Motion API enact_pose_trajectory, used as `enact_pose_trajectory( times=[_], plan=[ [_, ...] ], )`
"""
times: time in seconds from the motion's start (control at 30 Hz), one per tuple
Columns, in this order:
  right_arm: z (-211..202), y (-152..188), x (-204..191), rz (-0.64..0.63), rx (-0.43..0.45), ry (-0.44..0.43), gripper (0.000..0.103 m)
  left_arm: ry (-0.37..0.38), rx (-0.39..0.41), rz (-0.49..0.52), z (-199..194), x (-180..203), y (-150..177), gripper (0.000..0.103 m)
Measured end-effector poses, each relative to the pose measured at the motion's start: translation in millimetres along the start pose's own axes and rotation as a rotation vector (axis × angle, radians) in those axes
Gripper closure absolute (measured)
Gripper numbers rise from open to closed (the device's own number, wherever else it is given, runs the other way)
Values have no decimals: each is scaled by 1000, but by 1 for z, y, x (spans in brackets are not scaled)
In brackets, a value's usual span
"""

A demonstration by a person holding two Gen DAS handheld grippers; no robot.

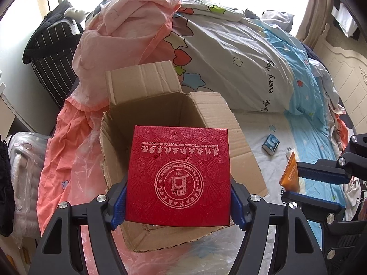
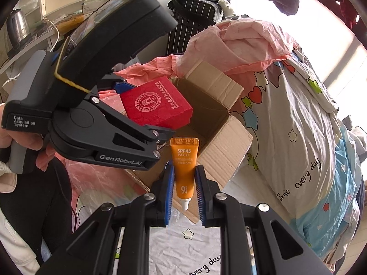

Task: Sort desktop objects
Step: 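Carry the red box and orange tube over the cardboard box with both tools, then open left tool to drop the red box while right tool releases the tube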

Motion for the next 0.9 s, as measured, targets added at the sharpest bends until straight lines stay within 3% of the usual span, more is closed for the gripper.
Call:
enact_pose_trajectory(
  times=[0.9],
  plan=[
    [69, -17, 9, -19, -56, -75, 85, -14, -76, -42, 57, -24, 4, 31]
  ],
)
Point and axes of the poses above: each gripper's, at about its wrist camera, not at the fingertips, and z roughly the way its jaws point, x to its right, y to its underside, the point moved 4 cm from there along z, roughly the way its jaws point, and after that the axes turned 5 degrees about -y, right-handed, at the moved point
